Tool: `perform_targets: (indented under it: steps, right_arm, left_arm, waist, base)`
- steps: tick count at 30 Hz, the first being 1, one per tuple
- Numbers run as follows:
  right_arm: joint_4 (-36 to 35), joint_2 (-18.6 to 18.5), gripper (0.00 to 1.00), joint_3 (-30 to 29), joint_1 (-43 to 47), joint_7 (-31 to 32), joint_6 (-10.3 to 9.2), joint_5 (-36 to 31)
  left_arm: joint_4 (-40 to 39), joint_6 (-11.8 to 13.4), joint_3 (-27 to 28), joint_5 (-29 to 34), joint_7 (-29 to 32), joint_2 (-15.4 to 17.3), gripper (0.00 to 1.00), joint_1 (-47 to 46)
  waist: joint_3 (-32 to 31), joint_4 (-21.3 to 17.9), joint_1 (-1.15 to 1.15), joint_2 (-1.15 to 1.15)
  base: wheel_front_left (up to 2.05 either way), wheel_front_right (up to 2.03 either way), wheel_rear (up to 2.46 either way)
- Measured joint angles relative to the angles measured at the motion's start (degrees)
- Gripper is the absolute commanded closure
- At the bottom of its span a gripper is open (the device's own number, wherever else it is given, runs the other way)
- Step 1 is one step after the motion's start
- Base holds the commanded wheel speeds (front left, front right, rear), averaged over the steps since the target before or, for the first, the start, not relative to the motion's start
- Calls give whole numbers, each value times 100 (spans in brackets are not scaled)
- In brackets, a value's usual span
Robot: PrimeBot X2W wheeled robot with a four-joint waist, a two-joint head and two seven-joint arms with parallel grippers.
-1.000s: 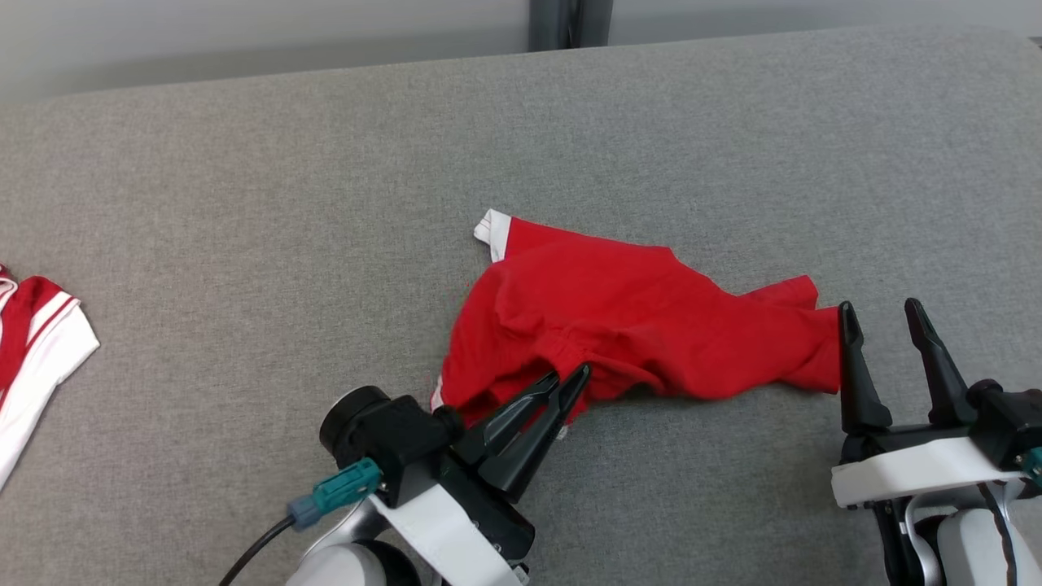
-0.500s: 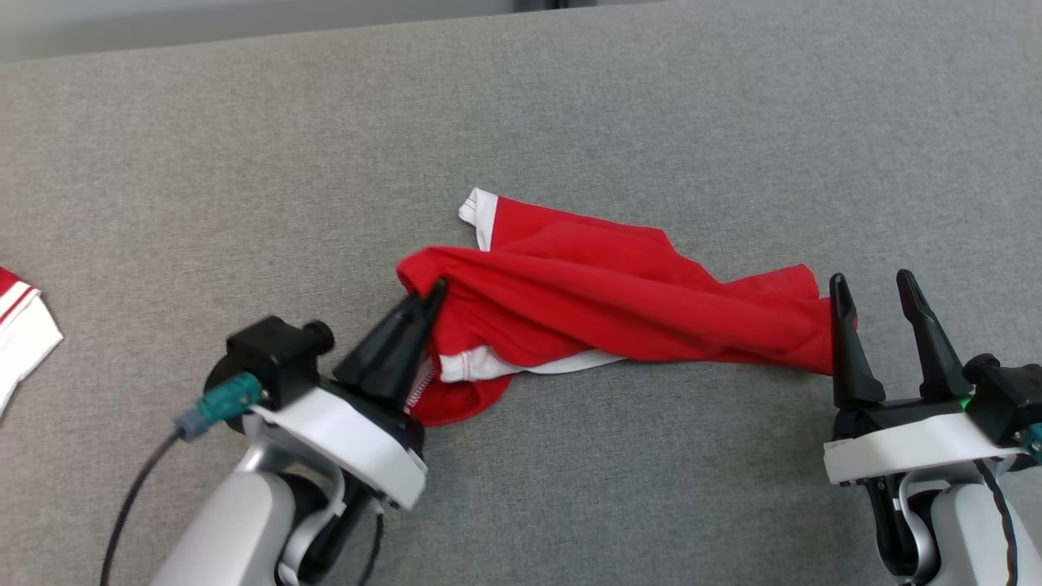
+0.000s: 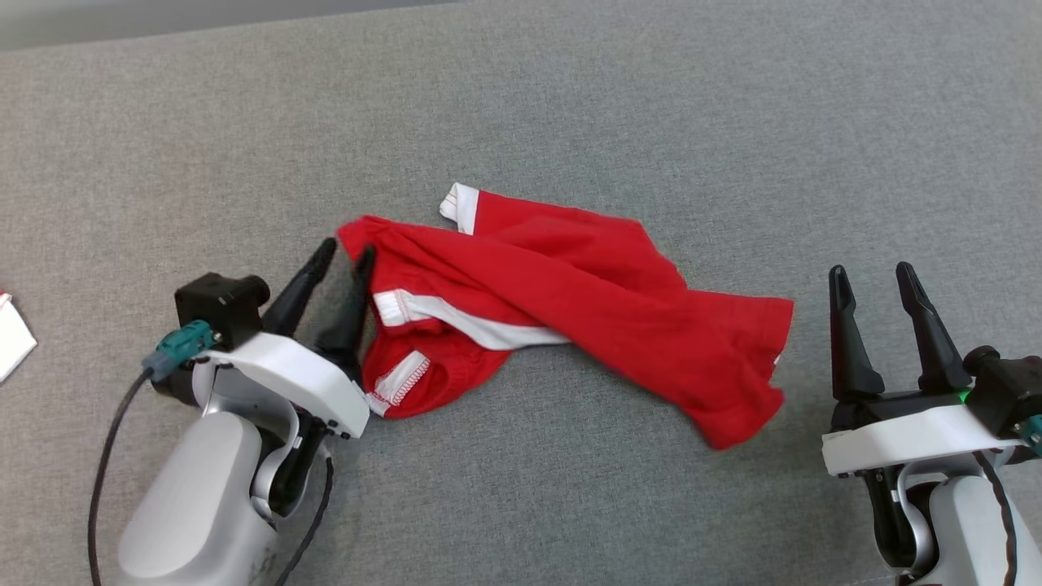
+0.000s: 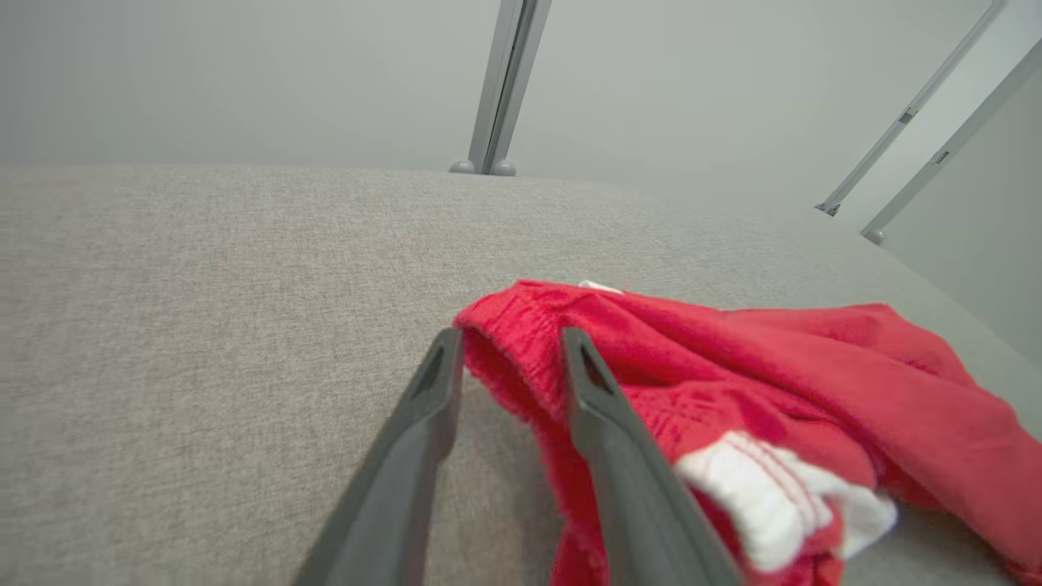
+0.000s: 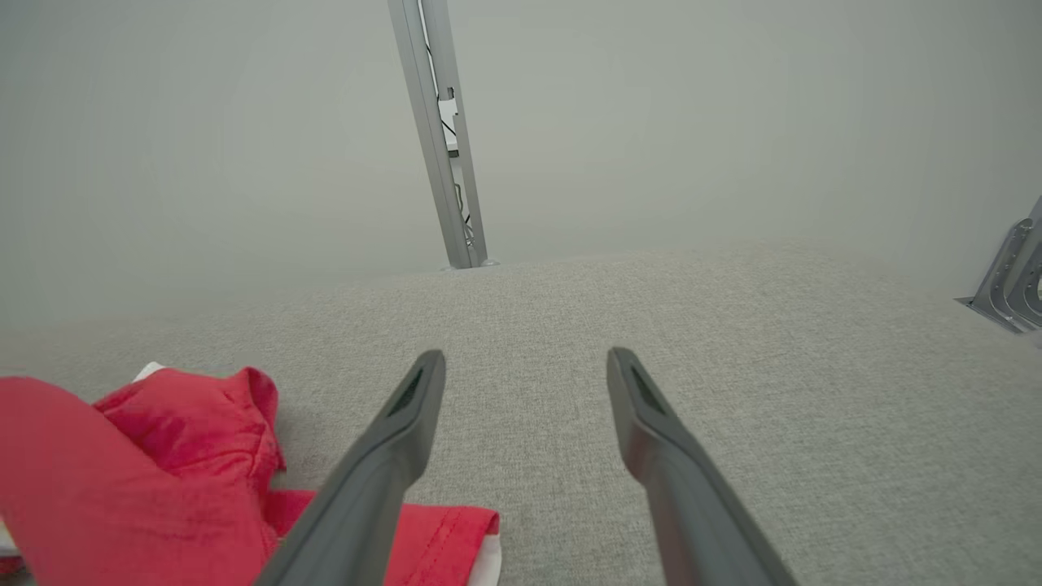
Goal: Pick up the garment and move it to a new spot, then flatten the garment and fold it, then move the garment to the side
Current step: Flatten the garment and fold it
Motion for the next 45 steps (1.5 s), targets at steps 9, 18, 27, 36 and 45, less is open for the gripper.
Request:
perform_targets:
  steps: [9, 18, 27, 36, 45]
  right_arm:
    - [21, 0, 0, -51, 143, 0, 0, -157]
    - [11, 3, 0, -38, 299, 0, 0, -389]
    - [13, 0, 0, -12, 393, 0, 0, -514]
    - [54, -9, 0, 10, 525, 0, 0, -561]
    - [129, -8, 0, 75, 560, 0, 0, -558]
  left_arm:
    - [300, 541, 99, 372, -802, -16, 0, 376]
    - [-917, 1209, 739, 1151, -981, -13, 0, 998]
    - [-1373, 1262, 1147, 1393, -981, -102, 0, 1708]
    - [-1518, 1181, 1258, 1484, -981, -185, 0, 2094]
    - [-1441, 1083, 1254, 1526, -981, -268, 0, 2160]
  waist:
    - [-338, 88, 0, 0]
    - [-677, 376, 0, 0]
    - [-869, 484, 0, 0]
    - [-969, 556, 0, 0]
    - [-1078, 531, 0, 0]
  base:
    - [0, 0, 0]
    - [0, 0, 0]
    - [0, 0, 0]
    - [0, 0, 0]
    - [0, 0, 0]
